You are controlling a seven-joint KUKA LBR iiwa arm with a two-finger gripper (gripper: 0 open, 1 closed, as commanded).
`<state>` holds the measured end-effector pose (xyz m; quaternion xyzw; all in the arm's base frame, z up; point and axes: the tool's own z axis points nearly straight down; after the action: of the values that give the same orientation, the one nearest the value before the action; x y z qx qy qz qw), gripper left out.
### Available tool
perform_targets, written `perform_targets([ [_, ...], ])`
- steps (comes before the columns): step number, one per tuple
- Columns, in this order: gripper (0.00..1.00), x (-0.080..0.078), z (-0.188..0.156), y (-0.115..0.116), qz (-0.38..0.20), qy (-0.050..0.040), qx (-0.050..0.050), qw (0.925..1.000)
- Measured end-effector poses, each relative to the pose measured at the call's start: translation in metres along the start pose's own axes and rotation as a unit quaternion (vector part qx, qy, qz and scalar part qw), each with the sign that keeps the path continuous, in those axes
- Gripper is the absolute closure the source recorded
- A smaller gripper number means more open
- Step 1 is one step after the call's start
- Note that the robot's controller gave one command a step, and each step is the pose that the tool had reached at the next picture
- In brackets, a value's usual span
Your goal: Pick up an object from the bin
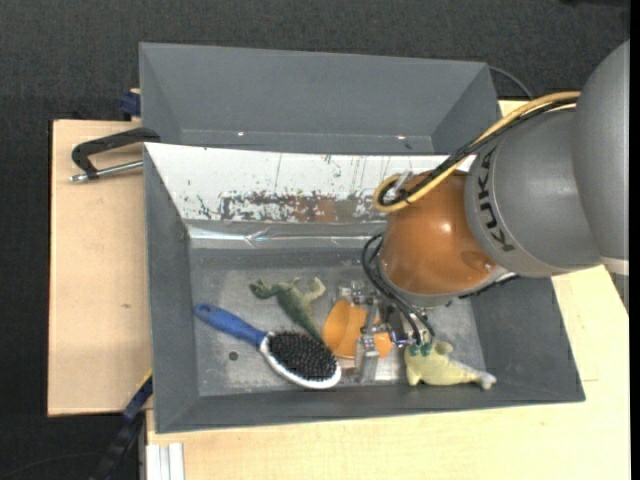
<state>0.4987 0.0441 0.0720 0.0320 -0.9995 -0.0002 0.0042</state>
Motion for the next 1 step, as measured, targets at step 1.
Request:
perform_targets([
  [1,1.0,-0.0027,-0.0044,0.0001,0.001,-0.0045,0.0,1.0],
])
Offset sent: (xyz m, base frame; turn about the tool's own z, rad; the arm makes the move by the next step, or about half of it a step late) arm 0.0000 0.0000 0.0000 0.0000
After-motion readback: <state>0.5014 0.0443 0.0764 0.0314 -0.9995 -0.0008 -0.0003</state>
